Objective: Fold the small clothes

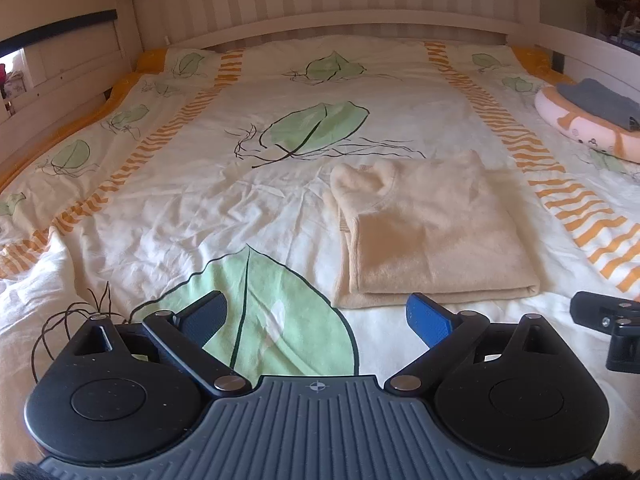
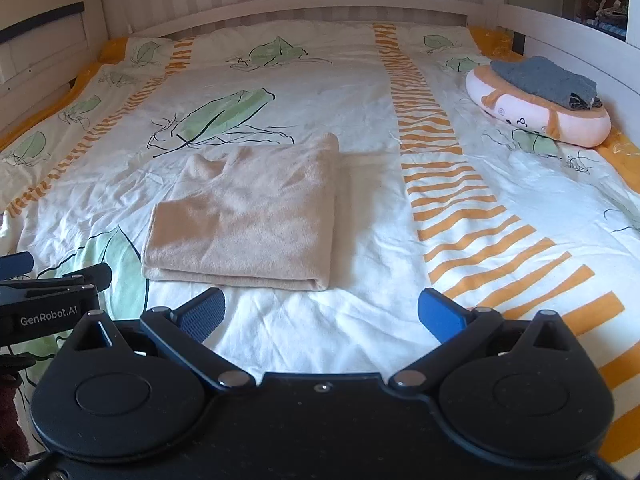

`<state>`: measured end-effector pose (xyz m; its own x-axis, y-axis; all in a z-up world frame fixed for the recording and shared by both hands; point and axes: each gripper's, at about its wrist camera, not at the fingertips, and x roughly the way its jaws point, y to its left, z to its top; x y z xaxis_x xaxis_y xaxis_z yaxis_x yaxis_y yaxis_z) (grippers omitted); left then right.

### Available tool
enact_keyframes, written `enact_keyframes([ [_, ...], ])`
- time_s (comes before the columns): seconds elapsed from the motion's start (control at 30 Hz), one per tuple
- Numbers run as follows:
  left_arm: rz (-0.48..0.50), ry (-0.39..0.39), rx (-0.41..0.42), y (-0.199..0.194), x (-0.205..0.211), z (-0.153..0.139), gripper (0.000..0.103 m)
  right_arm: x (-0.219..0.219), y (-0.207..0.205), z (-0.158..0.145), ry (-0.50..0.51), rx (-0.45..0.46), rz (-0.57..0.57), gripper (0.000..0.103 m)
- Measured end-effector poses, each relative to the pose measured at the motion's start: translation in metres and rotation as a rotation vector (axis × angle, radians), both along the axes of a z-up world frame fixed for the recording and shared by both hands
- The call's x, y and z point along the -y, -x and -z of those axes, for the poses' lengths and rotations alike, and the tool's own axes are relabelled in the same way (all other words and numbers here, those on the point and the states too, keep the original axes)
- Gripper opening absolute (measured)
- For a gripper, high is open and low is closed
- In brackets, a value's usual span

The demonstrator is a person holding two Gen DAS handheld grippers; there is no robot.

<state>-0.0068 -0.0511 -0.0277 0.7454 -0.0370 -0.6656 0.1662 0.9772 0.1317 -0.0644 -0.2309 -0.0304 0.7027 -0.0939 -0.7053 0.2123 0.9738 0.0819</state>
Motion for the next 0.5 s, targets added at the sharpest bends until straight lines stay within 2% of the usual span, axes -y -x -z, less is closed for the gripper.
enact_keyframes([
  [0.1, 0.000, 0.029, -0.031, -0.0009, -0.0015, 0.0002, 0.098, -0.0007, -0.0005, 0.0031, -0.008, -0.018, -0.004, 0.102],
  [0.5, -0.010, 0.032, -0.057, -0.0031, -0.0029, 0.0017, 0.098, -0.0029, -0.0006, 0.0035, -0.033, -0.023, -0.018, 0.102],
])
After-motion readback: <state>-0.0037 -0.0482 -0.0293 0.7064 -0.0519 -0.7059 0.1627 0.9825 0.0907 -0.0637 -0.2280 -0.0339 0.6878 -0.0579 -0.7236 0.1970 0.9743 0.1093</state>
